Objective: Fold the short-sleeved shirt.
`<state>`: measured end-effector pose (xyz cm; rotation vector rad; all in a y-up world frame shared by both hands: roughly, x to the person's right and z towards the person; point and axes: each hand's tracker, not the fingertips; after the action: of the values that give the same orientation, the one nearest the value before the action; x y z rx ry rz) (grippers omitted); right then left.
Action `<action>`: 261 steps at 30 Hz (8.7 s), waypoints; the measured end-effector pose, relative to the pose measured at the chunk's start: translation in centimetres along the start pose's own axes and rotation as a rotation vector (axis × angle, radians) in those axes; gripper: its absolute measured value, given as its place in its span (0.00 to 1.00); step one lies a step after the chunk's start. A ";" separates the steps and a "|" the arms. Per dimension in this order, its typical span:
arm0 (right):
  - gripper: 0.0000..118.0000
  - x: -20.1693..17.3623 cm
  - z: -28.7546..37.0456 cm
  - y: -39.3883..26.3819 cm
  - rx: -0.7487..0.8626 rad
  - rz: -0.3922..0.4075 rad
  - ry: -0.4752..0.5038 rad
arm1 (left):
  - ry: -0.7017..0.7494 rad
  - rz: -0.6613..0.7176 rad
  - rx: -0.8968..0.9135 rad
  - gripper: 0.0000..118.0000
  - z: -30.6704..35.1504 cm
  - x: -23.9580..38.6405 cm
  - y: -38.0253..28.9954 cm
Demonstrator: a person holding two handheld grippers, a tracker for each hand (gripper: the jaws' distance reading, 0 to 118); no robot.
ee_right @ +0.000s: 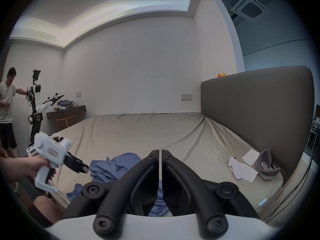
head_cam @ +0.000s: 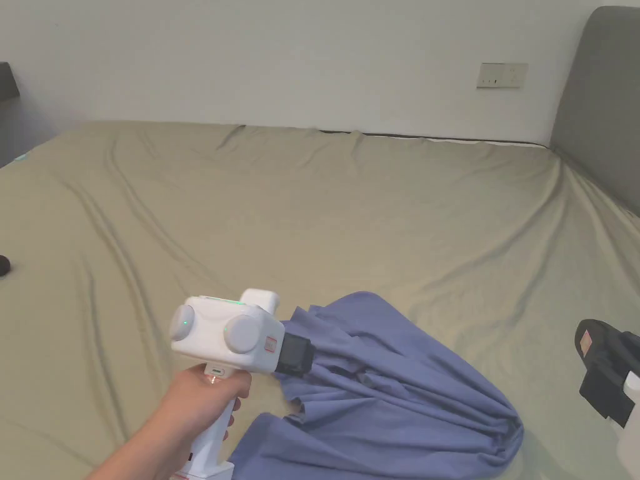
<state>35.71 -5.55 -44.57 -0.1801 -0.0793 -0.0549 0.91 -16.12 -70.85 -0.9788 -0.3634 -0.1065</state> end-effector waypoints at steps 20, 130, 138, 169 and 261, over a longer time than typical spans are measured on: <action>0.04 1.3 -2.3 -1.4 -0.072 0.010 -0.023 | -0.011 -0.104 0.051 0.06 -4.8 4.2 -1.6; 0.03 -4.8 -30.8 25.7 0.047 -0.155 0.243 | 0.114 0.017 0.828 0.06 20.3 -11.7 25.0; 0.03 -5.9 -41.0 23.4 0.037 -0.093 0.135 | 0.092 0.095 0.860 0.06 12.6 -13.0 31.8; 0.03 -1.7 -17.9 -6.4 -0.442 -0.025 0.238 | -0.071 -0.123 0.383 0.06 7.5 -10.1 -4.3; 0.03 2.7 -36.0 2.2 -0.569 -0.101 0.210 | 0.051 0.100 0.438 0.00 13.8 -11.5 -11.6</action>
<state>41.24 -10.08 -80.04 -0.7368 0.1396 -0.1972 -16.23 -12.01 -58.71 -0.5580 -0.2746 0.0387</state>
